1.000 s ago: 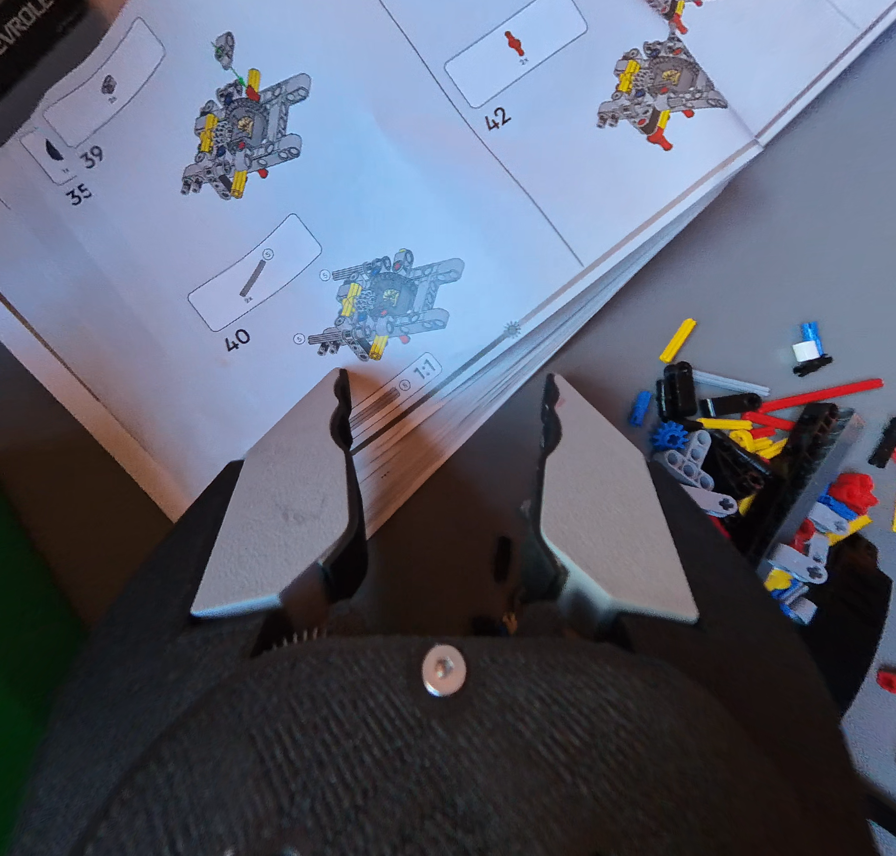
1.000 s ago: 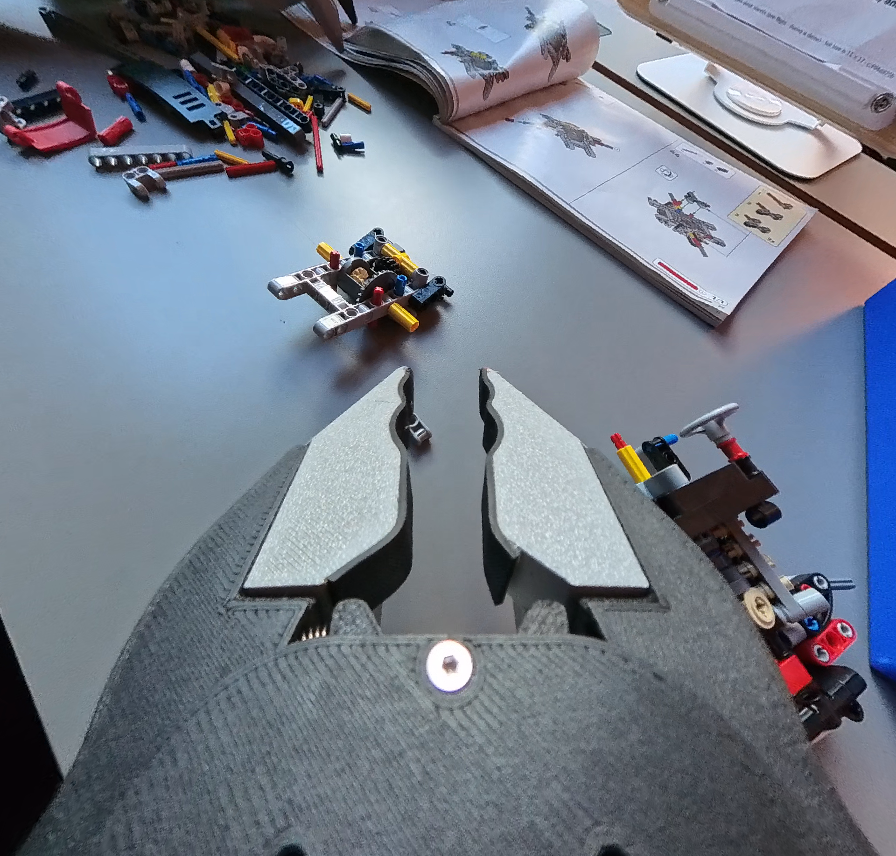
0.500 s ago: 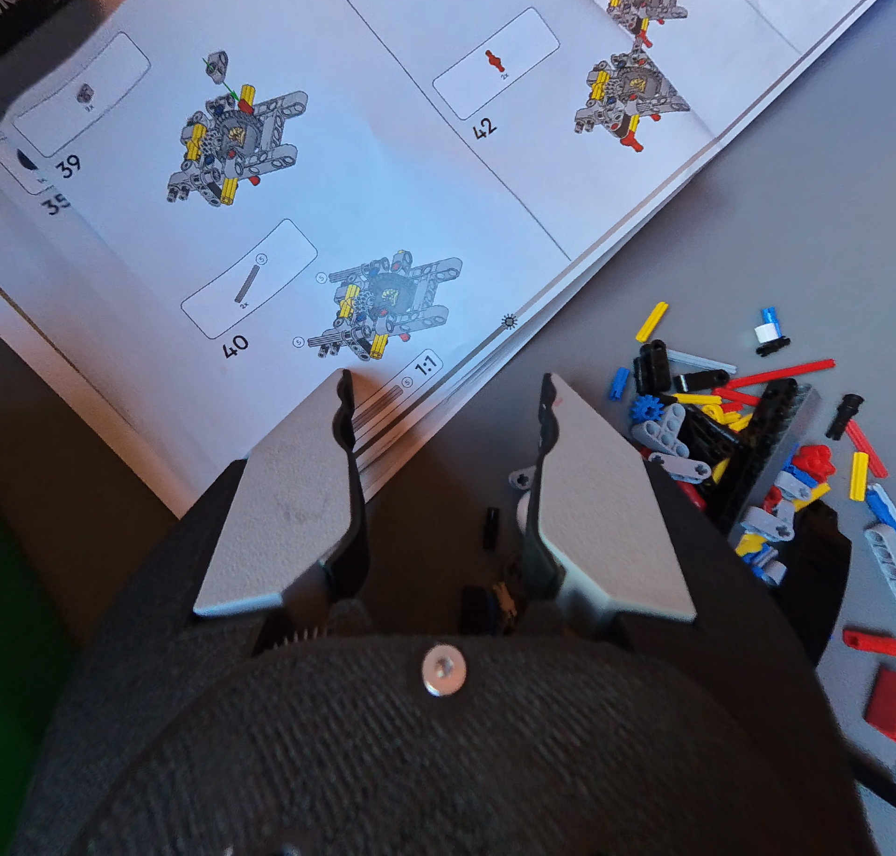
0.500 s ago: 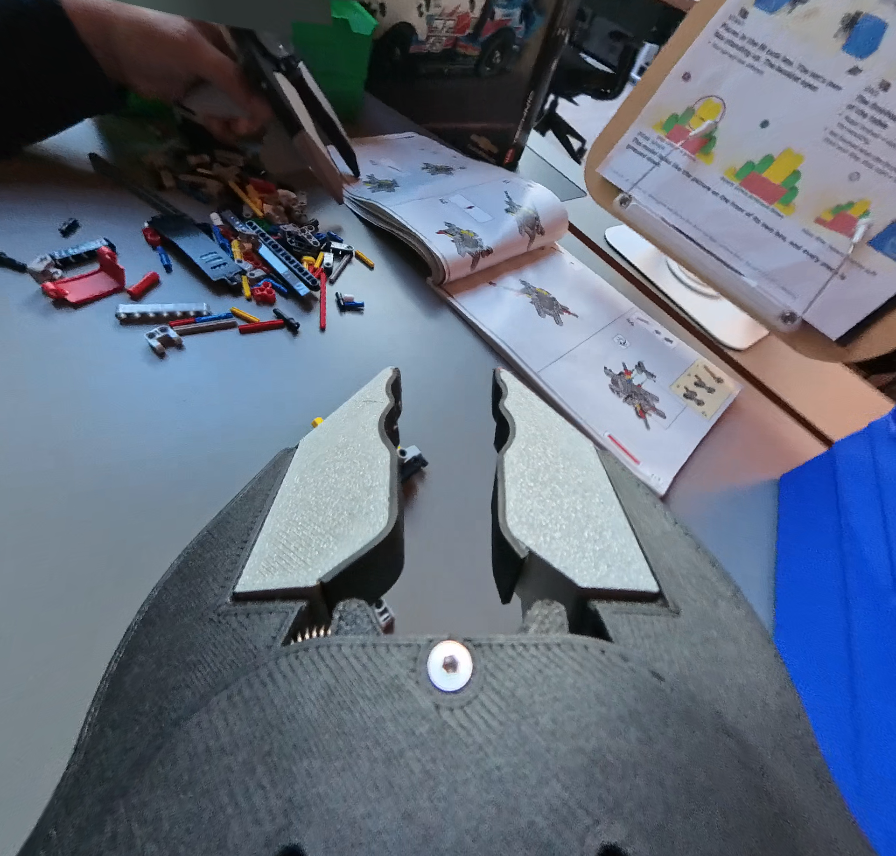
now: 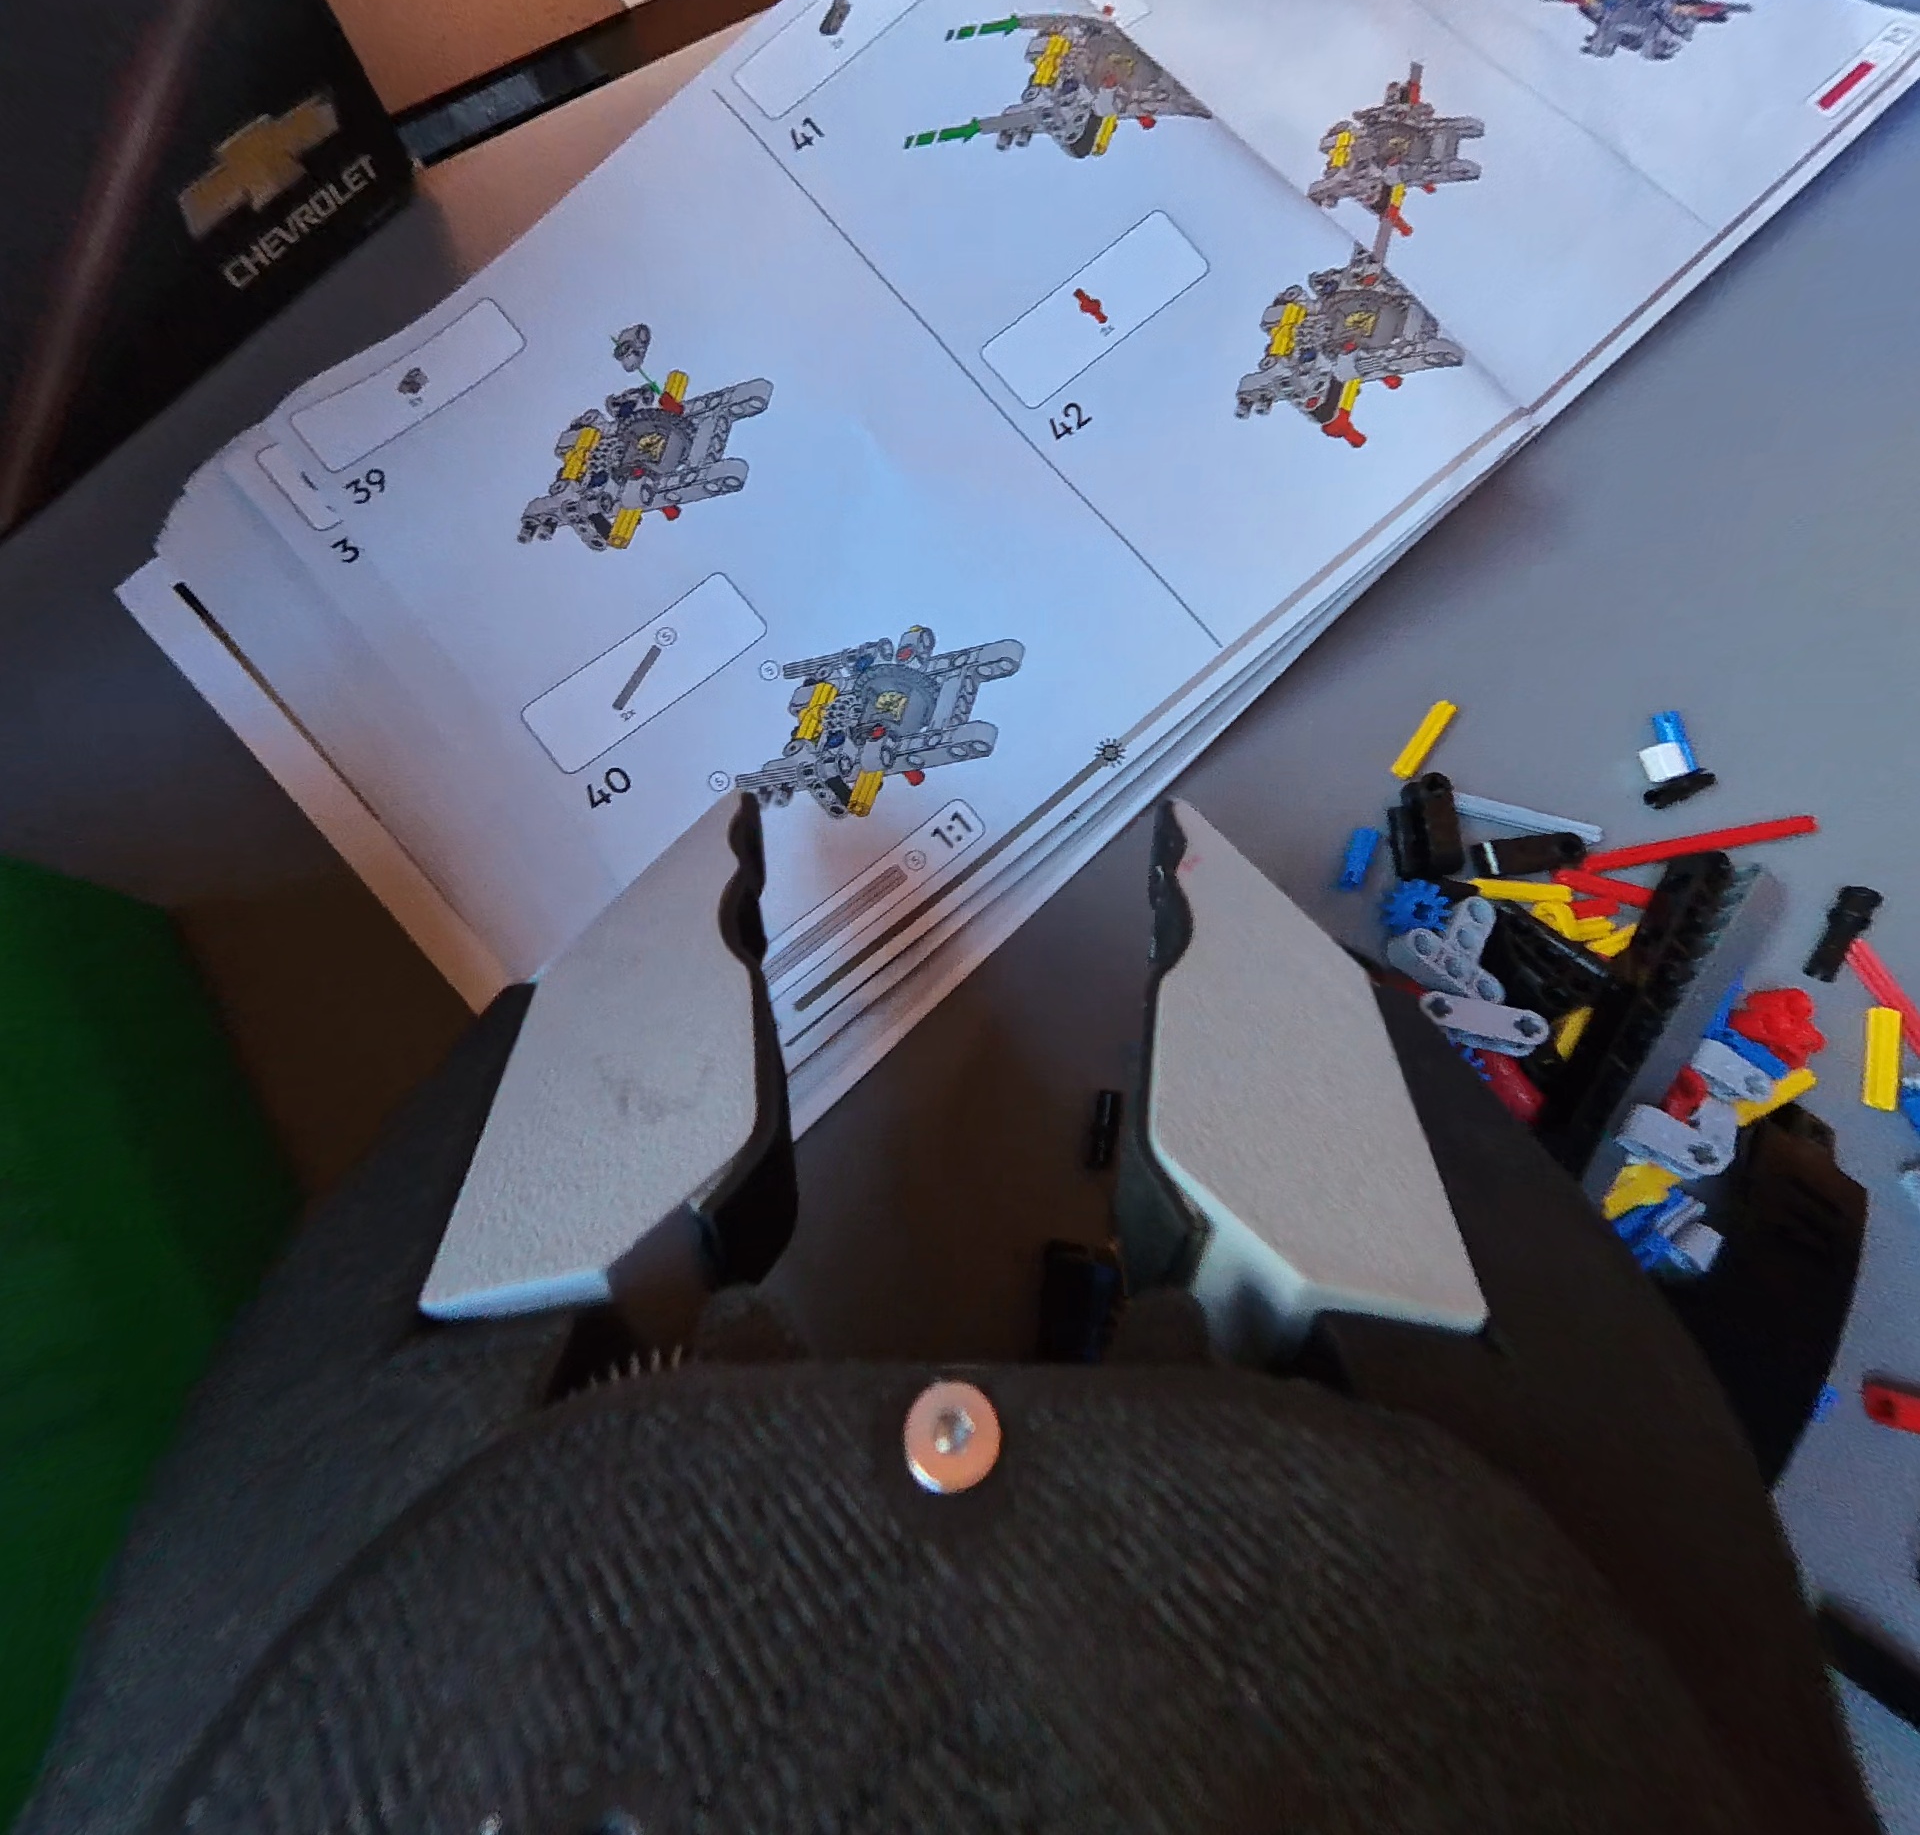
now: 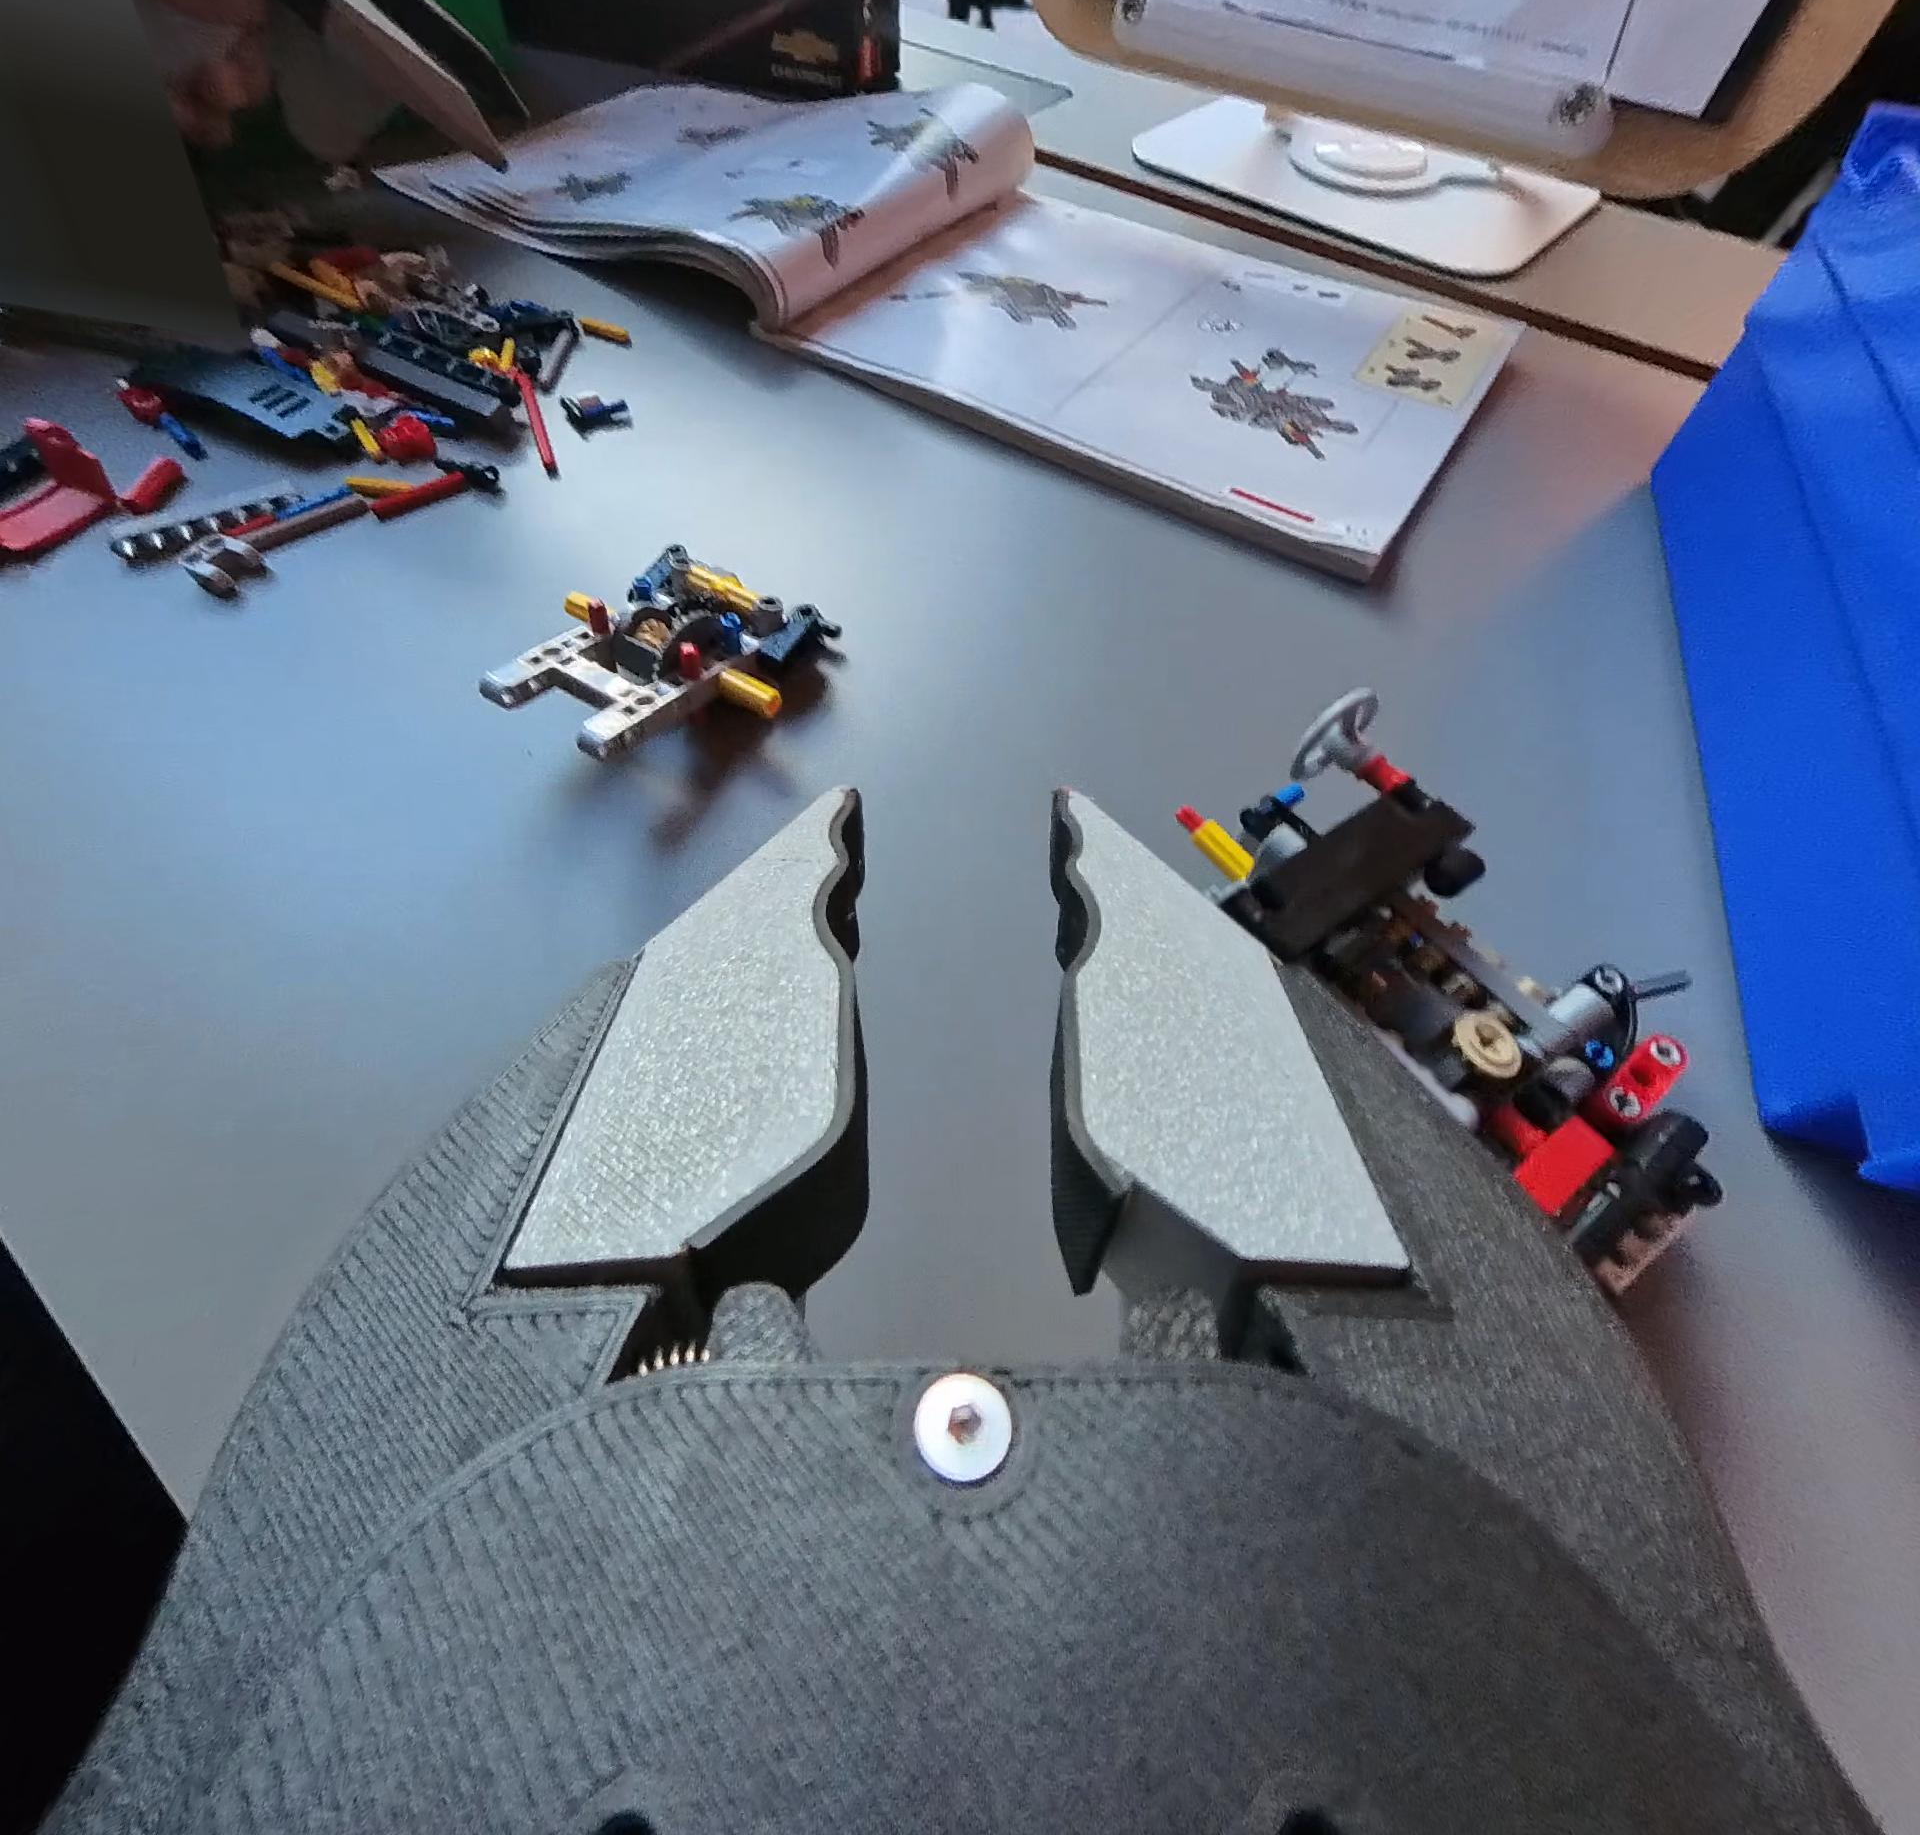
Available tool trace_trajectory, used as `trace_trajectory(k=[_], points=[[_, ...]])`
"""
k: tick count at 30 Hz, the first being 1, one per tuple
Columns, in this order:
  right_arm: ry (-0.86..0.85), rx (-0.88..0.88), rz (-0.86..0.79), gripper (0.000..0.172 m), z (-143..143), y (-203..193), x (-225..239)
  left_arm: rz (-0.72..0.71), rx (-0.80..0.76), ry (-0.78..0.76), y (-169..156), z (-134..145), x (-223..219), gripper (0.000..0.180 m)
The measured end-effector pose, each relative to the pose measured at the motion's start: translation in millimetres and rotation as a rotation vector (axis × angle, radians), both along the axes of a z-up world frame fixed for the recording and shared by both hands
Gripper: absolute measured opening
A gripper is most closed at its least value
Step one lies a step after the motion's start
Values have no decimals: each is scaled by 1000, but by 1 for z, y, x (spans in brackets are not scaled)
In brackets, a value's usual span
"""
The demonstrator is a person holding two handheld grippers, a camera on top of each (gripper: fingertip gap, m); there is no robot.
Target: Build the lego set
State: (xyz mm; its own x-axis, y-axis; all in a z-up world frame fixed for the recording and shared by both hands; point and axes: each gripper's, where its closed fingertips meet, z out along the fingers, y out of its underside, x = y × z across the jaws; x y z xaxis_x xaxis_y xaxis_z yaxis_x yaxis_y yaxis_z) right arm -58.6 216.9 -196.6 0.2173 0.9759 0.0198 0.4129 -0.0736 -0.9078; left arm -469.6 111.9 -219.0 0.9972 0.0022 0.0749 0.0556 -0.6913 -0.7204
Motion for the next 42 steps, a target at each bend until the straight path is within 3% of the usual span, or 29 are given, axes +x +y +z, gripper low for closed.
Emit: trace_trajectory(k=[9, 24, 37, 42], points=[[-74, -3, 30, 34, -16, 0, 2, 36, 11, 8, -3, 3, -10, 71], [-96, 108, -13, 33, -15, 3, 2, 35, 17, 35, -12, 14, -10, 70], [-141, 106, -42, 33, -22, 8, 2, 29, -49, 130, -18, -6, -9, 68], [-152, 95, -43, 33, -24, 9, 2, 52, -14, 73, -16, -5, -11, 66]])
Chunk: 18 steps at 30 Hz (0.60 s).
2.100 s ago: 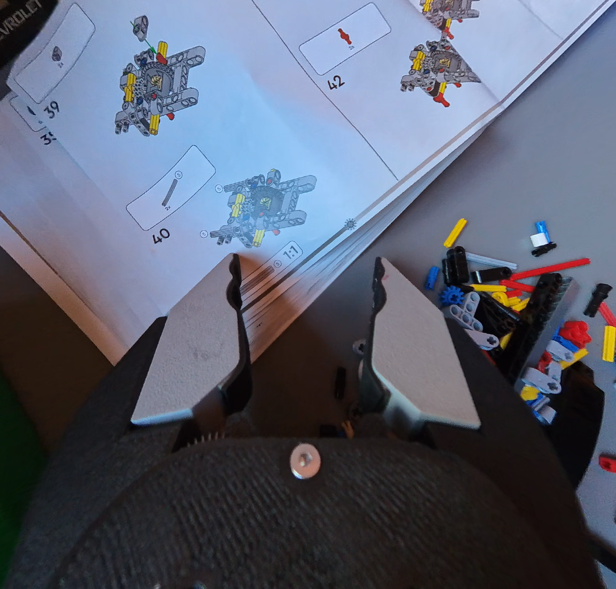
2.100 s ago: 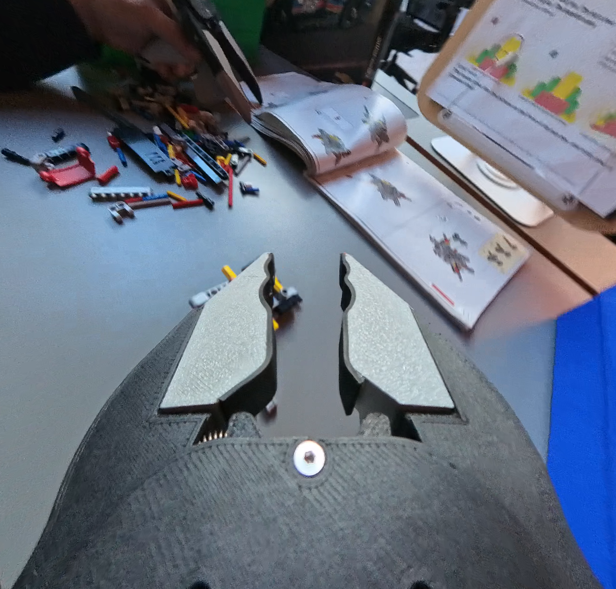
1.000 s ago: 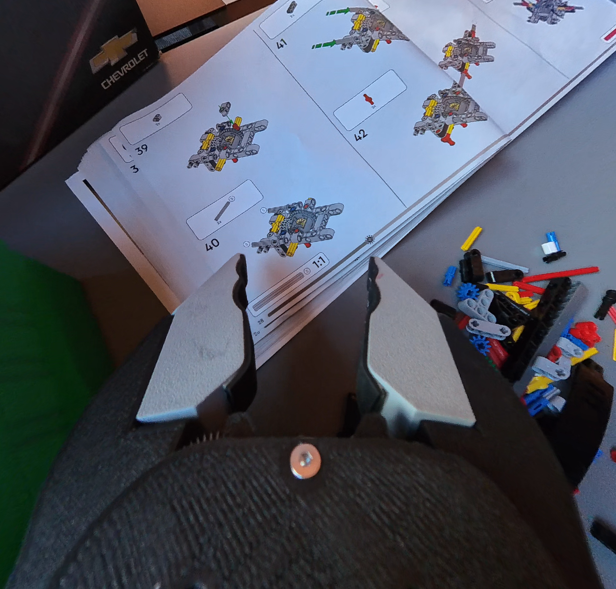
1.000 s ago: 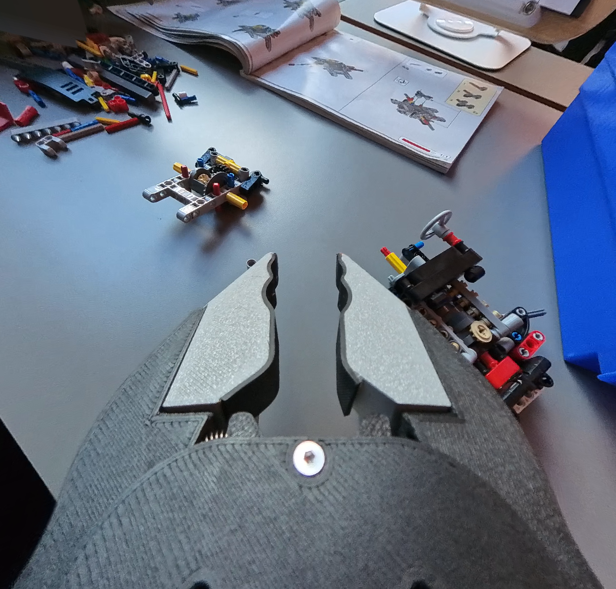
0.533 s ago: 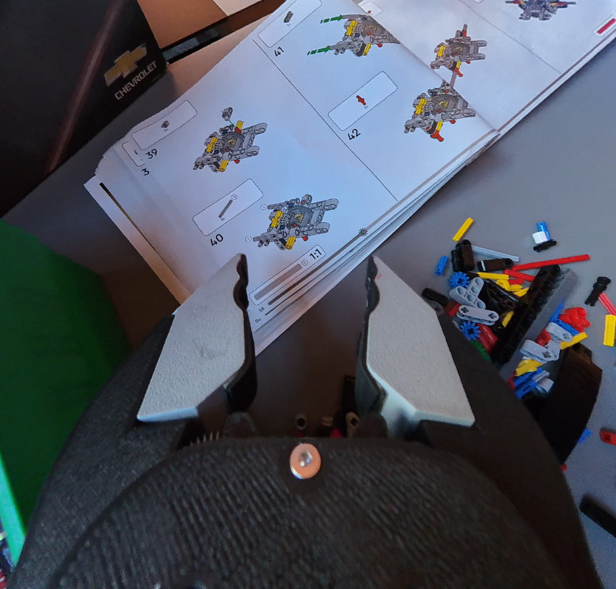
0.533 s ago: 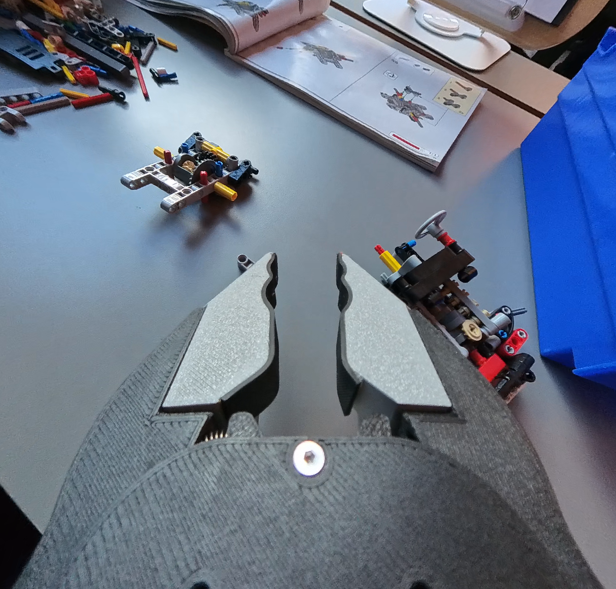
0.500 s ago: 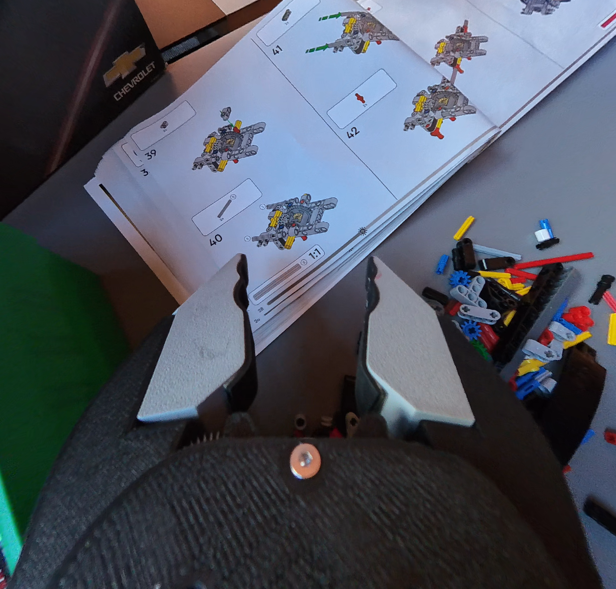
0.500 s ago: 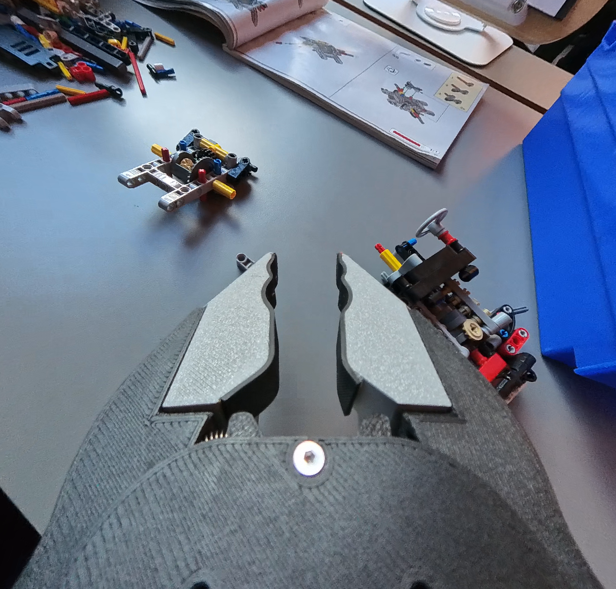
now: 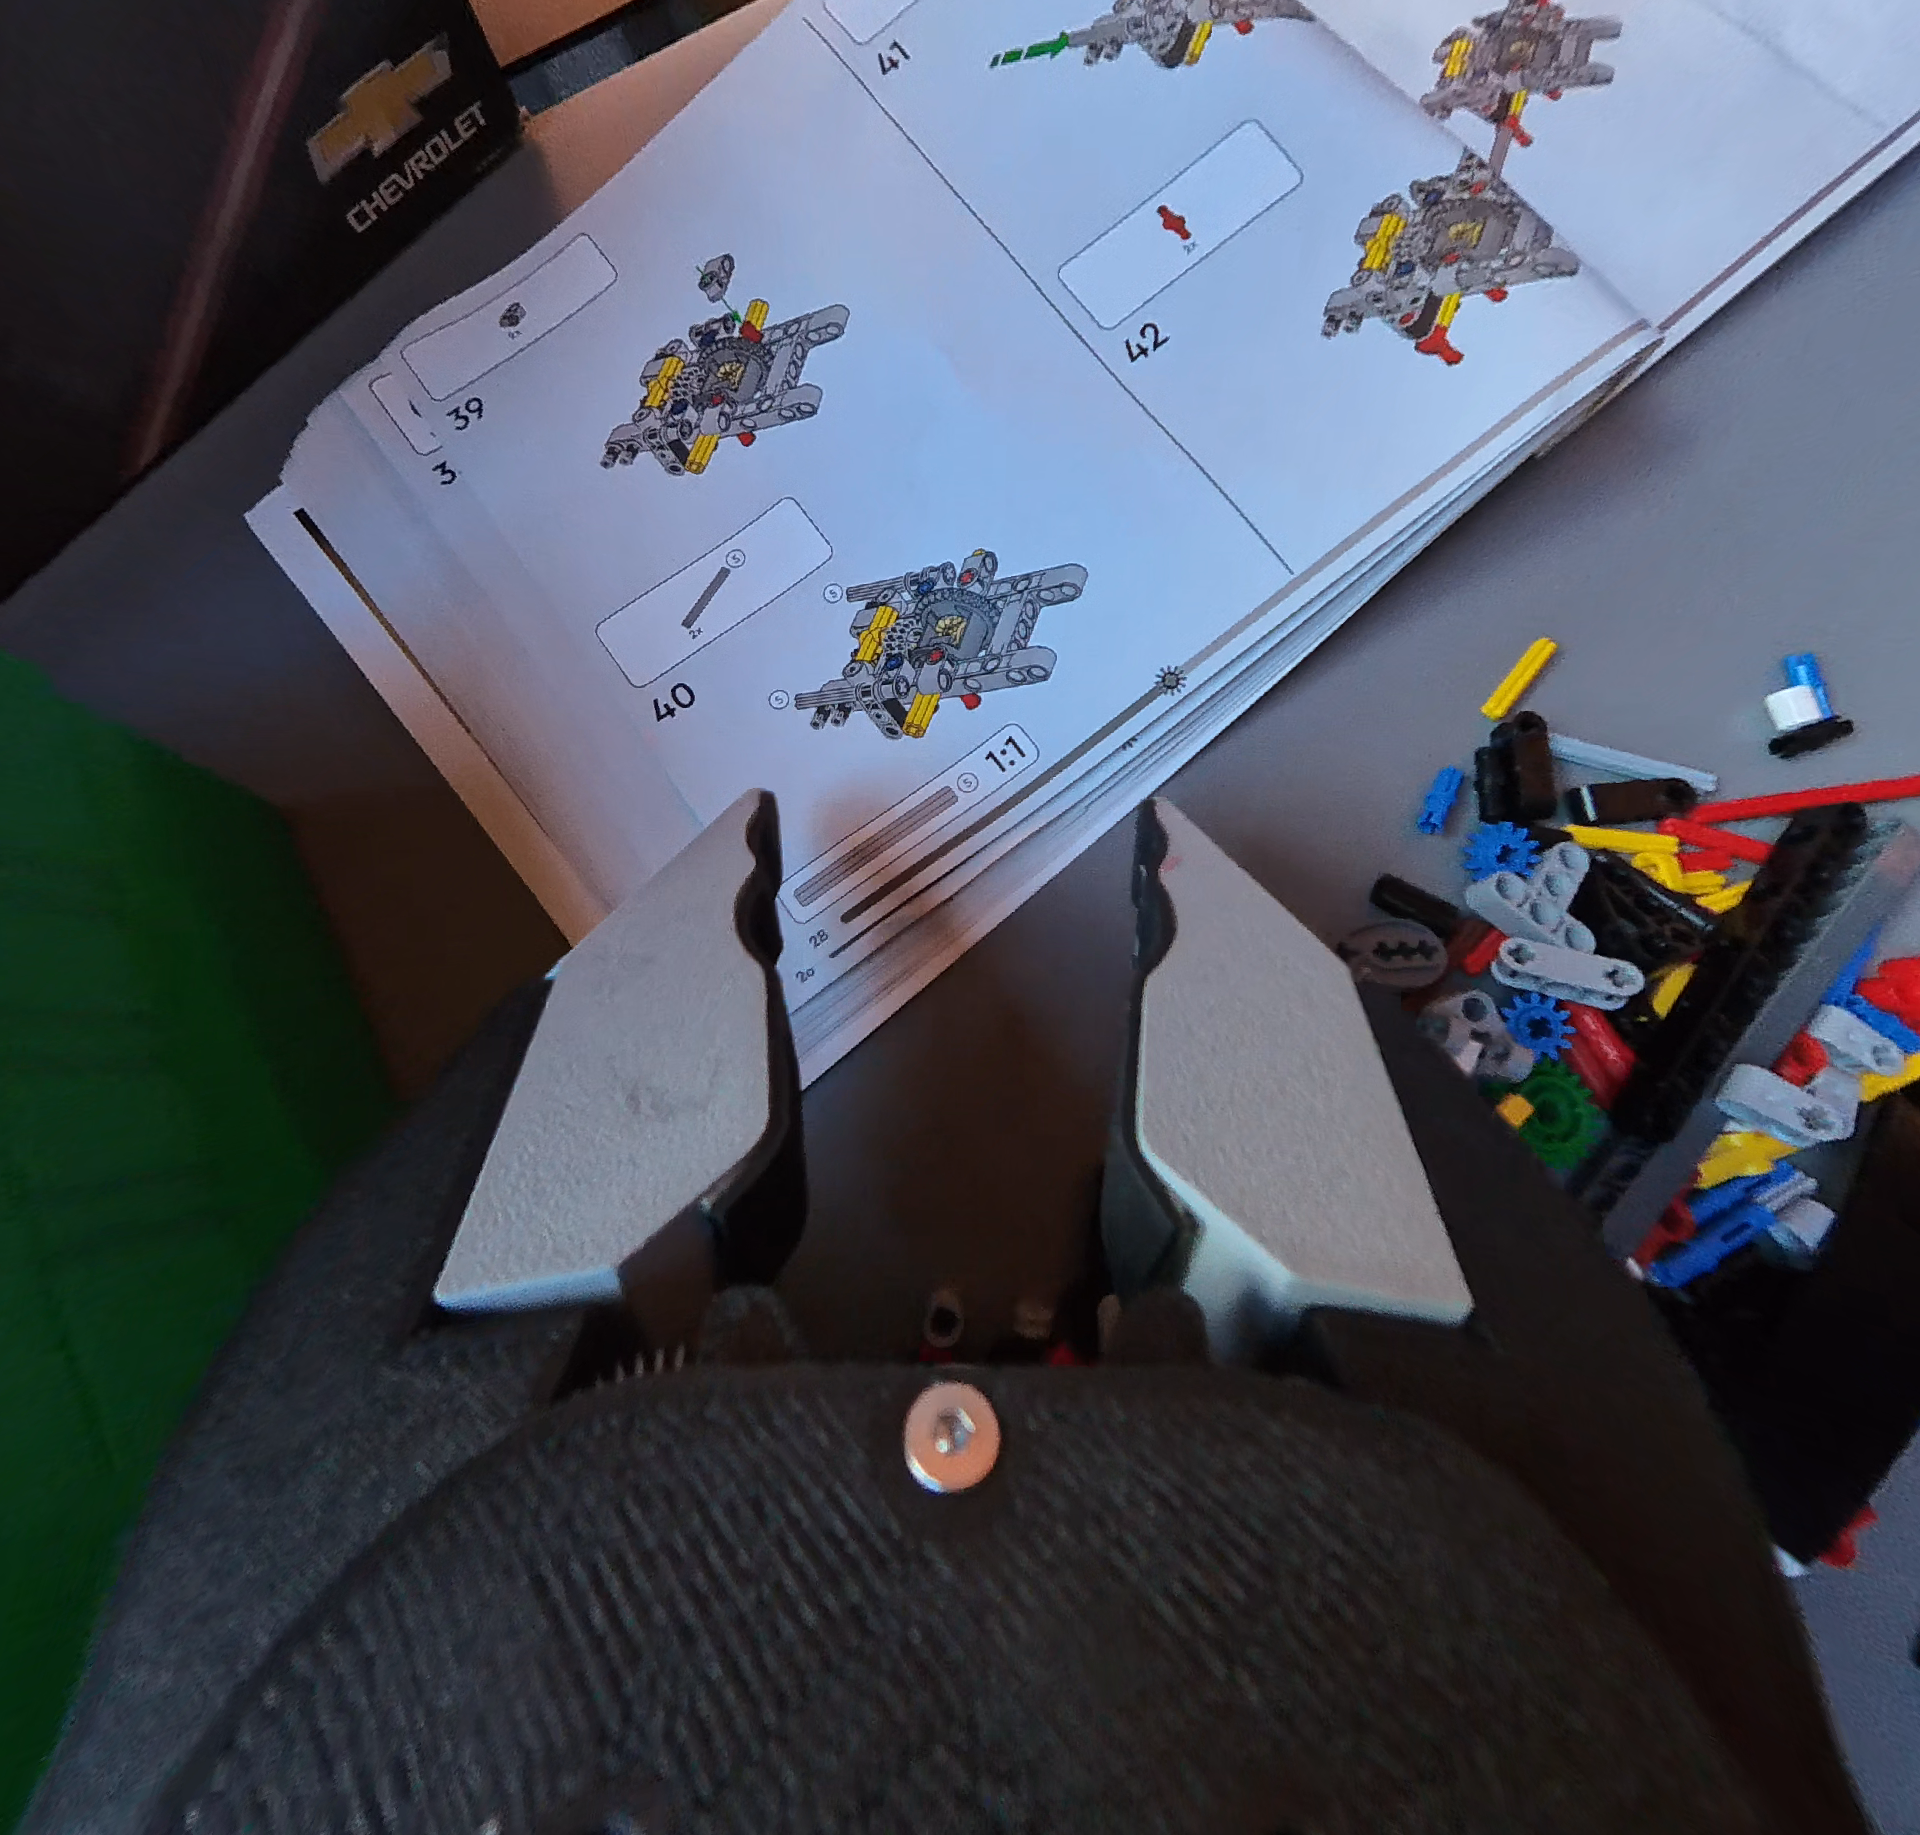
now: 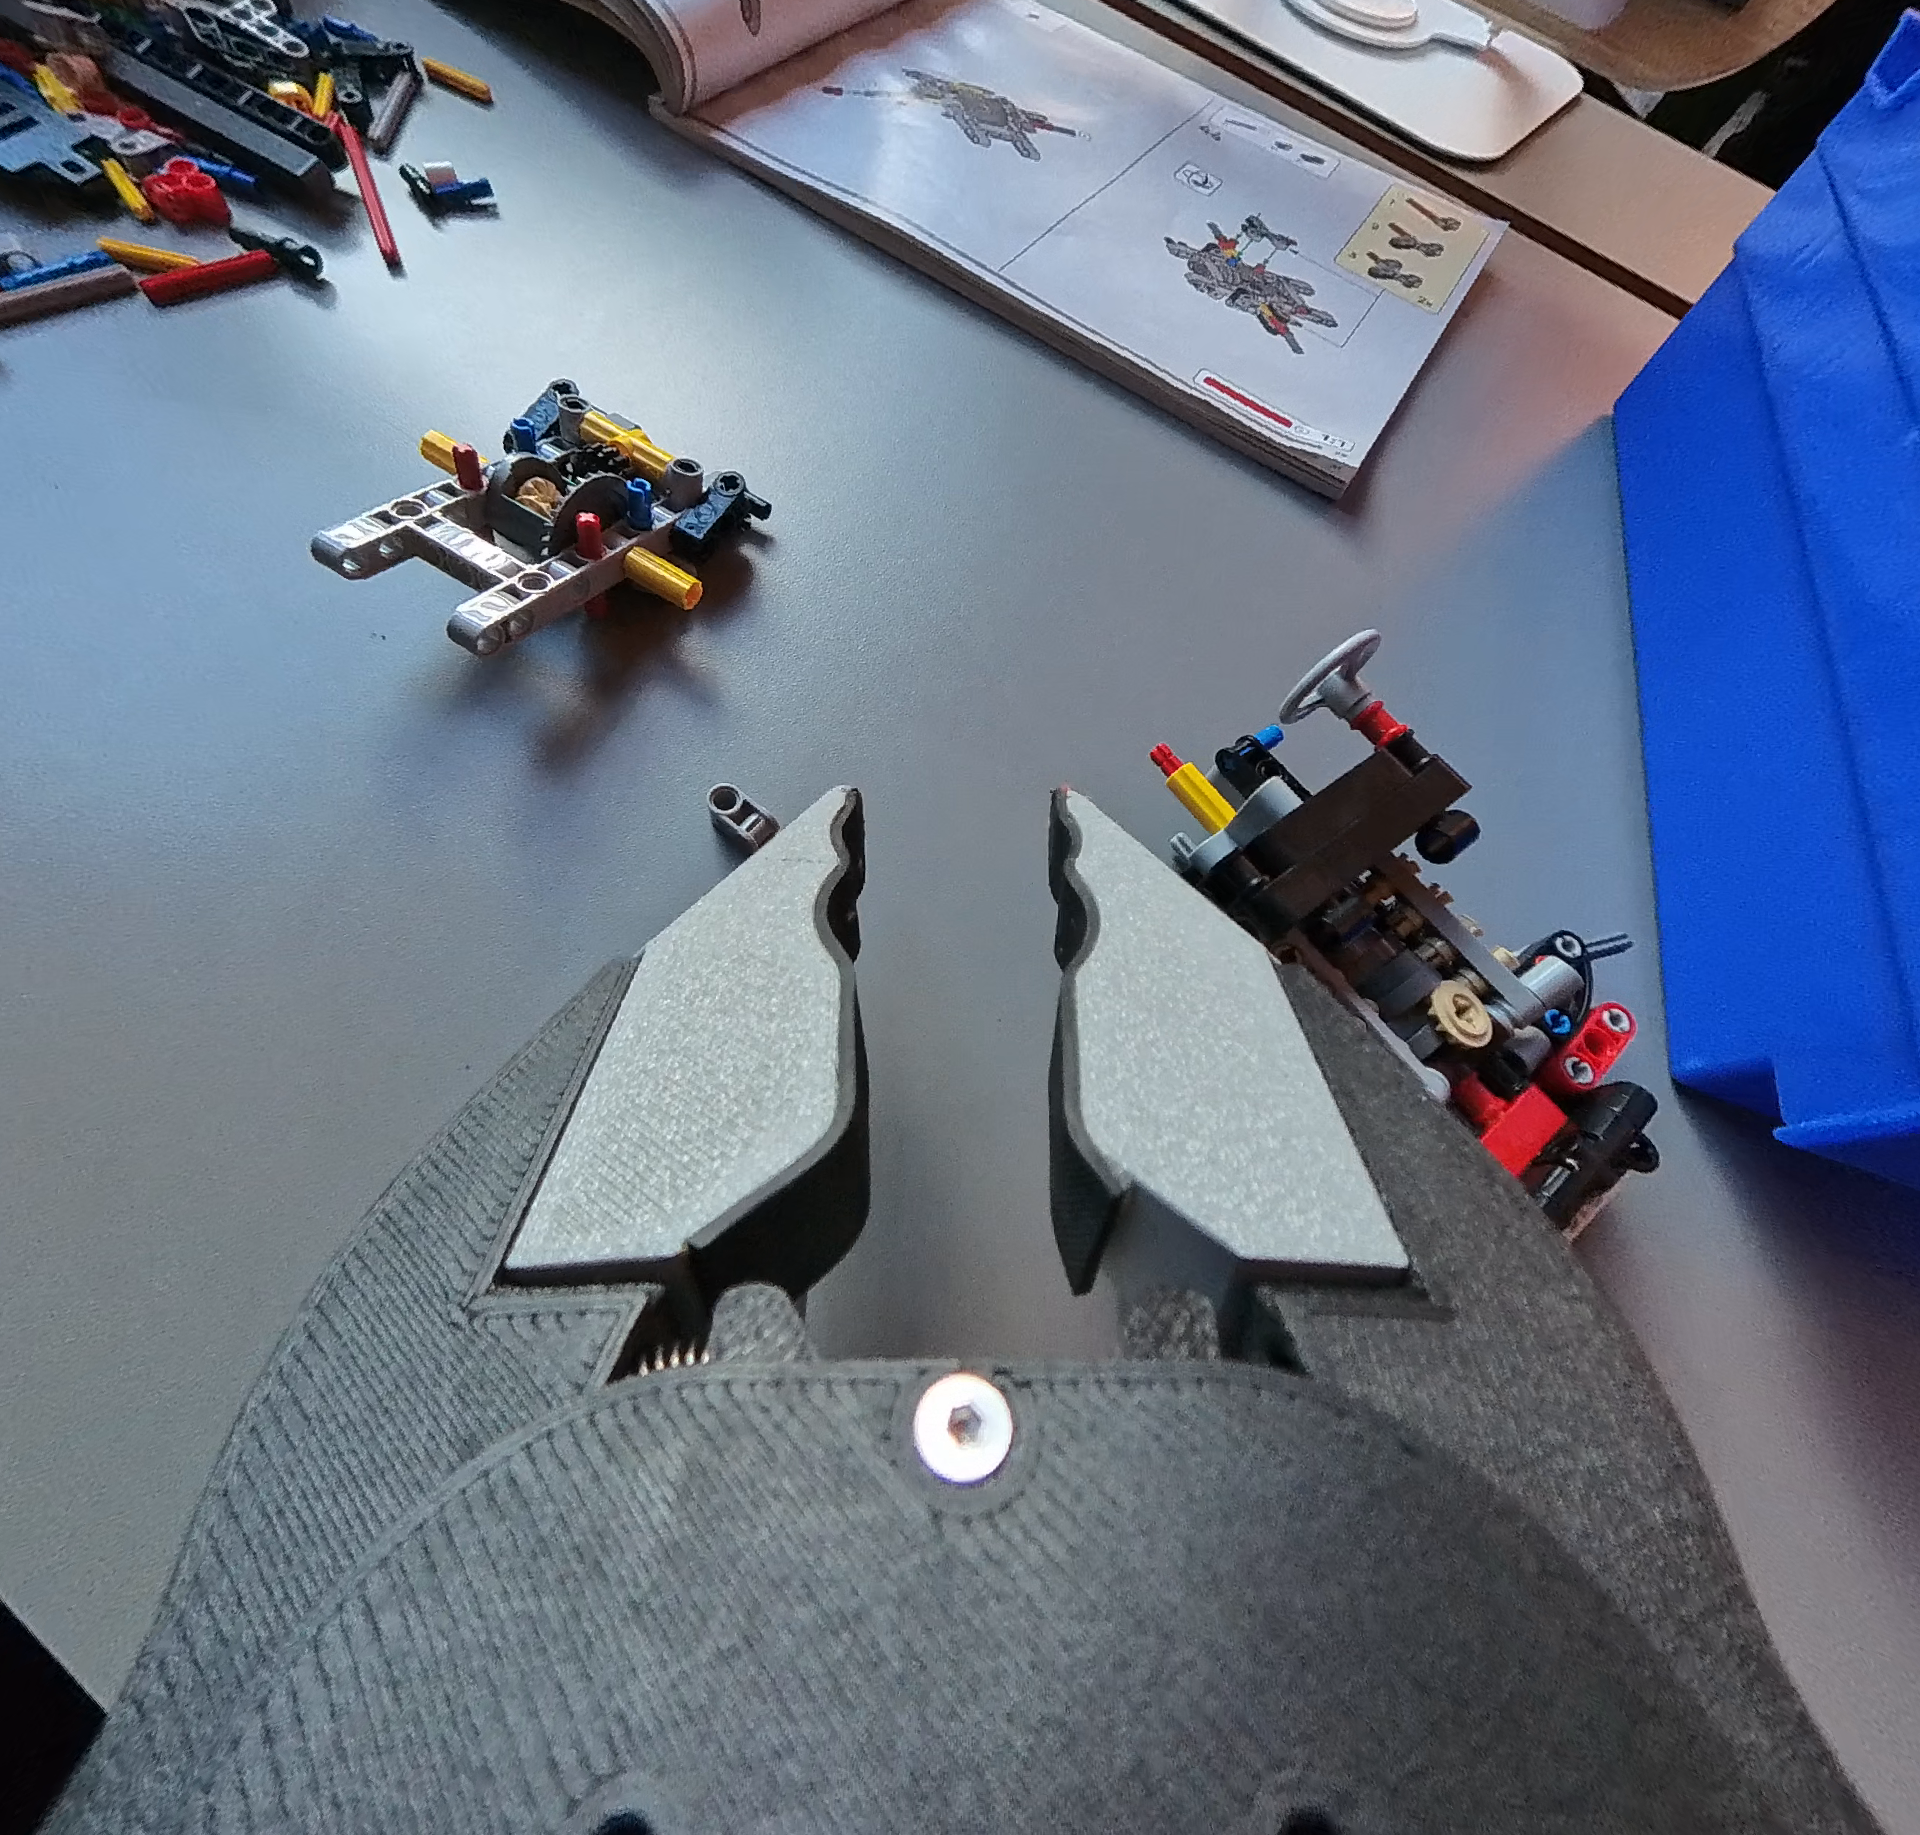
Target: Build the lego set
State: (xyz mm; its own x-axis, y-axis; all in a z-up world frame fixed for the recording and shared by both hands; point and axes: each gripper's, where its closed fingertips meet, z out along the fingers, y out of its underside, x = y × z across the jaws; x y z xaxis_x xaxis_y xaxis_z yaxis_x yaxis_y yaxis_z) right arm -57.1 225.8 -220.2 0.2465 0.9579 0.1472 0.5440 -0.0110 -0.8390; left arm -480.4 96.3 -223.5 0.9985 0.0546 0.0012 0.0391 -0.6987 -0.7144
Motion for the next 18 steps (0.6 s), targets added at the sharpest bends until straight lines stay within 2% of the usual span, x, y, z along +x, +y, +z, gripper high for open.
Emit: trace_trajectory(k=[12, 18], points=[[1, -2, -73, 33, 0, 15, 3, -15, -13, 19, 2, -4, 7, 65], [-38, 18, -76, 32, -5, 15, 2, -17, 9, -44, 3, -2, 11, 65]])
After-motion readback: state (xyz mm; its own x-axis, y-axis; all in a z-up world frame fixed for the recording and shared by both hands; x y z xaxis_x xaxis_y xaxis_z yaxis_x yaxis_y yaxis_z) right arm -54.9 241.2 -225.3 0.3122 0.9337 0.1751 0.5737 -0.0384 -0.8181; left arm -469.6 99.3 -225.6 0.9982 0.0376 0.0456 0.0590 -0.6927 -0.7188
